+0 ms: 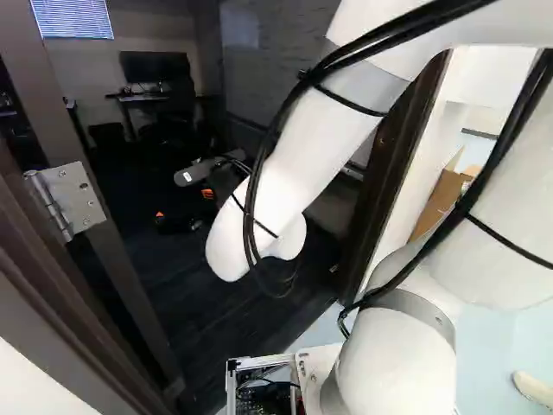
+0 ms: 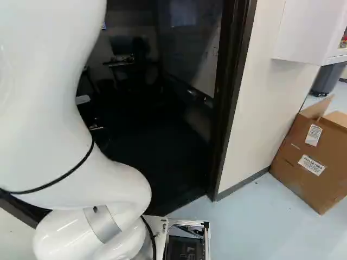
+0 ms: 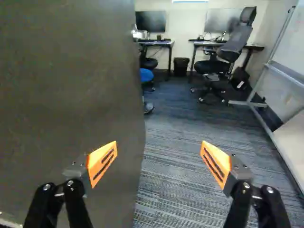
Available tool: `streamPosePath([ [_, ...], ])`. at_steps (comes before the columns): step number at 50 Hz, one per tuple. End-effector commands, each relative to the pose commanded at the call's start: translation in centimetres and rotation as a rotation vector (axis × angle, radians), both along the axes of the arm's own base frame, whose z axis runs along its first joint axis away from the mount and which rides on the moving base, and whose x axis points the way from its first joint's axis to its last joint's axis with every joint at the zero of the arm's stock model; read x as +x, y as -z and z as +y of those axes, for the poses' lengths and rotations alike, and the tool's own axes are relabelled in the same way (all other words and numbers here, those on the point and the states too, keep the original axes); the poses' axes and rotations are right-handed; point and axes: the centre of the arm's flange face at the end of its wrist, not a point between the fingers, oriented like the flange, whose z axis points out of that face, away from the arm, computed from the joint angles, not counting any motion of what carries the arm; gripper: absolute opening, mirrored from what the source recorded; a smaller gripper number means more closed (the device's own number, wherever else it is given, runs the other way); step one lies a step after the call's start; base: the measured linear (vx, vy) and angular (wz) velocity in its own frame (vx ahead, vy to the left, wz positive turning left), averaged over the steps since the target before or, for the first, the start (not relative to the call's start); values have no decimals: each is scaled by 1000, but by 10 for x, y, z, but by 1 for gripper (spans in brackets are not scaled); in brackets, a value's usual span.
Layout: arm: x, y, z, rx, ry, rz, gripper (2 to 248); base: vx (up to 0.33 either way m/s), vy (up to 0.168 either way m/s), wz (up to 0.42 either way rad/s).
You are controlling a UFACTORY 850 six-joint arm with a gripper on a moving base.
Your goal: Open the door and move inside
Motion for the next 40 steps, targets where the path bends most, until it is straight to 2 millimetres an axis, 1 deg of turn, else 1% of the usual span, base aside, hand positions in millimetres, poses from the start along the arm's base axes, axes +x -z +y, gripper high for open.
streamPosePath([
  [15,0,2,-23,3,52,-3,247,0,0,0],
  [30,8,2,-43,5,117,-5,247,0,0,0],
  [40,9,3,-46,5,128,-5,247,0,0,0],
])
